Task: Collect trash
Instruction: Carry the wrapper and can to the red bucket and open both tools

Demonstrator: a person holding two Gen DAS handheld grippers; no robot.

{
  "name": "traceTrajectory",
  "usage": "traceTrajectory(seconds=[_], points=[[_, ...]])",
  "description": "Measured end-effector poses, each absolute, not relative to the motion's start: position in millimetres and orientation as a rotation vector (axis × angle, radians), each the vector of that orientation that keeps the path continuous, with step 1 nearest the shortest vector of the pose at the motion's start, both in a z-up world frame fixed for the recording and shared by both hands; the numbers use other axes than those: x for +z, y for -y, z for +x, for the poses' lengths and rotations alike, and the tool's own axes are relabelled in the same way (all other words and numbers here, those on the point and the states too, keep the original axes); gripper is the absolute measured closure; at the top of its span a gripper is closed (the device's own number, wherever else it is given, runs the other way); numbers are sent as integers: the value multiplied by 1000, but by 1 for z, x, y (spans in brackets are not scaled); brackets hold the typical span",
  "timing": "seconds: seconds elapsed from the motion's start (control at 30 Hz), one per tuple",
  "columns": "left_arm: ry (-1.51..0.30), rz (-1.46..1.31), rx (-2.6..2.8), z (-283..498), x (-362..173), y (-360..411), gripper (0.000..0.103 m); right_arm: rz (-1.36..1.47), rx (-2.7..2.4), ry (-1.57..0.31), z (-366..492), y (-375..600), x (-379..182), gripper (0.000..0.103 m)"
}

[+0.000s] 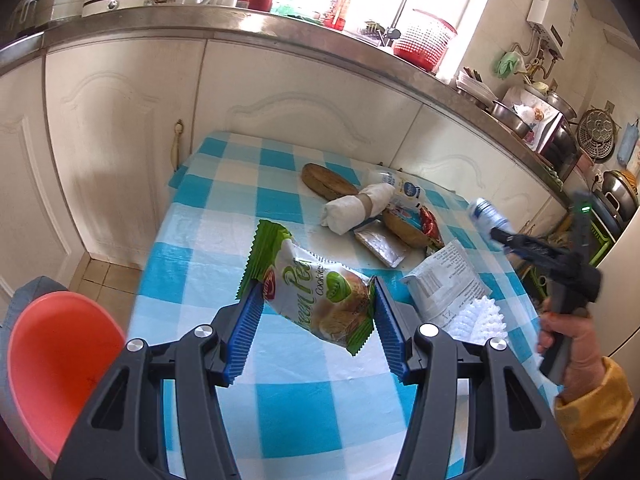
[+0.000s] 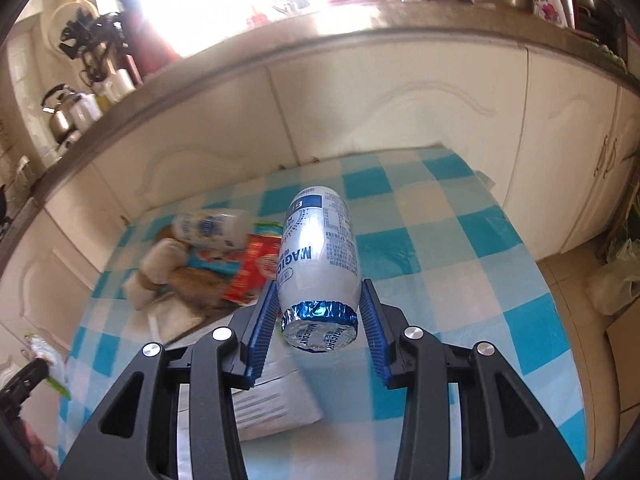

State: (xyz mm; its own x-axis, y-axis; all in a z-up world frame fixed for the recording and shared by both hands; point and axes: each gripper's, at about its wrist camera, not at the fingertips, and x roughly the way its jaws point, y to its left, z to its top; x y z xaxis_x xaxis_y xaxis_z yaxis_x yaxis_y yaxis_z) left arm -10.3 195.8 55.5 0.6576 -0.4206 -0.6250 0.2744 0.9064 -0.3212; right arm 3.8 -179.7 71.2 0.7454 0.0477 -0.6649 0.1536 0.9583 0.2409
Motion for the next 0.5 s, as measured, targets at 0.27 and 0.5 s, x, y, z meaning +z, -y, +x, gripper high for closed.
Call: traceTrajectory(seconds=[0.27,0.5], points=[[-751,-218,-305,-26,59,-241,47,259,183,-687,-23,98,114,60],[-784,-253,-135,-45,43,-314,46,188,548,-807,-27,-28,107,60]])
